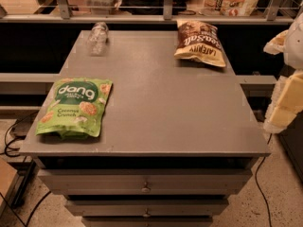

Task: Move brown chip bag near green rice chip bag

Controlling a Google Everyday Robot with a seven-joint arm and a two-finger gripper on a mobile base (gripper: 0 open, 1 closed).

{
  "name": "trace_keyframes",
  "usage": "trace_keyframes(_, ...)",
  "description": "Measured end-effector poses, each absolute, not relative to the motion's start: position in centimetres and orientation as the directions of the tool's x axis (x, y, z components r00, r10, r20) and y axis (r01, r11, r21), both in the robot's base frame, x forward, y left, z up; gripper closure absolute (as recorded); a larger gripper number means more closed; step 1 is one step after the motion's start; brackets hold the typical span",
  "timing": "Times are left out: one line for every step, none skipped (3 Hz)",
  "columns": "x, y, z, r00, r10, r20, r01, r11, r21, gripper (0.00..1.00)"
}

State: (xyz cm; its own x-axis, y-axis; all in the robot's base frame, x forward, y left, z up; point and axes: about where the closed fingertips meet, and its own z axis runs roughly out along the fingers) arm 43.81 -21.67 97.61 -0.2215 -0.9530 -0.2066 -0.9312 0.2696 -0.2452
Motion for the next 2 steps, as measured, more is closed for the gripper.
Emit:
trace_keyframes(43.81, -21.67, 97.61, -0.222, -0.953, -0.207, -0.931, 0.270, -0.245, 0.00)
trace_keyframes(44.79, -21.19, 98.12, -0.209, -0.935, -0.288, -0.921, 0.287, -0.262, 0.00)
